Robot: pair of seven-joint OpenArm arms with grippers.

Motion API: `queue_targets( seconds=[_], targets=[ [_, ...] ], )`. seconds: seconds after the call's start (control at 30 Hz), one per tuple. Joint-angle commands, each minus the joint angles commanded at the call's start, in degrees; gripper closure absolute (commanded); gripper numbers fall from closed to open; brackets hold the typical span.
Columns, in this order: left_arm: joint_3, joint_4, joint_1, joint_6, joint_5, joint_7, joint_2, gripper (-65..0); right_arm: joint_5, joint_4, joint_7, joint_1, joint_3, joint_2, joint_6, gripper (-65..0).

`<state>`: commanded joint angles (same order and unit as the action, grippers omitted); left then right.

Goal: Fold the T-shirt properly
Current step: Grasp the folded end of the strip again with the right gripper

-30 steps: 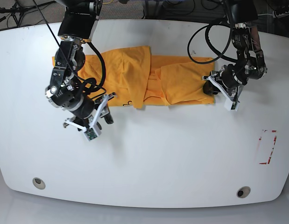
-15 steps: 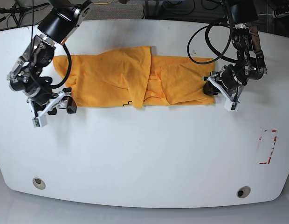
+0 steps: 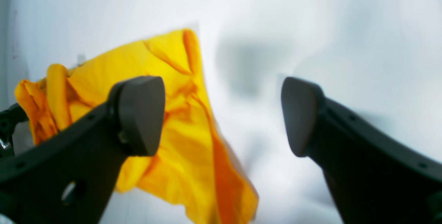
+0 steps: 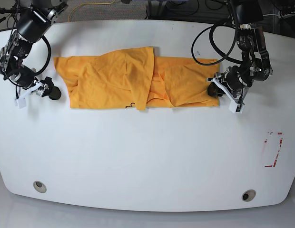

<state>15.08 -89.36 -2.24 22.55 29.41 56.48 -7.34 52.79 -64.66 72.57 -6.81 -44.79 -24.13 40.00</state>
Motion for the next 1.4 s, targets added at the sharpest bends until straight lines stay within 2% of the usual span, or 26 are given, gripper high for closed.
queue_targets(
  seconds=[0.17, 0.53, 0.83, 1.03, 1.13, 1.27, 1.33, 1.4],
  targets=[
    [0.0, 0.0, -0.1, 0.0, 0.0, 0.0, 0.0, -10.7, 3.0, -0.1, 0.0, 2.6, 1.0, 0.2, 0.00, -49.3],
    [0.0, -0.4, -0.3, 0.0, 0.0, 0.0, 0.0, -10.7, 3.2, -0.2, -3.5, 5.6, 9.1, 2.9, 0.00, -49.5],
    [0.0, -0.4, -0.3, 0.0, 0.0, 0.0, 0.0, -10.7, 2.6, -6.5, -3.5, 6.9, 12.7, 8.2, 0.00, -49.0],
    [0.0, -0.3, -0.4, 0.0, 0.0, 0.0, 0.0, -10.7, 2.6, -8.3, -3.7, 7.0, 14.0, 9.6, 0.00, -47.9],
    [0.0, -0.4, -0.4, 0.0, 0.0, 0.0, 0.0, -10.7, 2.6, -8.3, -3.8, 6.9, 14.1, 9.8, 0.00, -37.7],
    [0.1, -0.4, -0.4, -0.3, 0.0, 0.0, -0.1, -10.7, 2.6, -8.3, -3.9, 6.8, 14.0, 9.8, 0.00, -11.3],
    [0.1, -0.1, -0.4, -0.4, 0.0, 0.1, -0.1, -10.7, 2.6, -8.3, -4.0, 6.7, 14.2, 9.7, 0.00, -3.5],
    [0.1, 0.0, -0.4, -0.4, -0.1, 0.4, -0.1, -10.7, 2.6, -8.7, -4.0, 6.7, 14.3, 8.8, 0.00, -3.2]
  ],
)
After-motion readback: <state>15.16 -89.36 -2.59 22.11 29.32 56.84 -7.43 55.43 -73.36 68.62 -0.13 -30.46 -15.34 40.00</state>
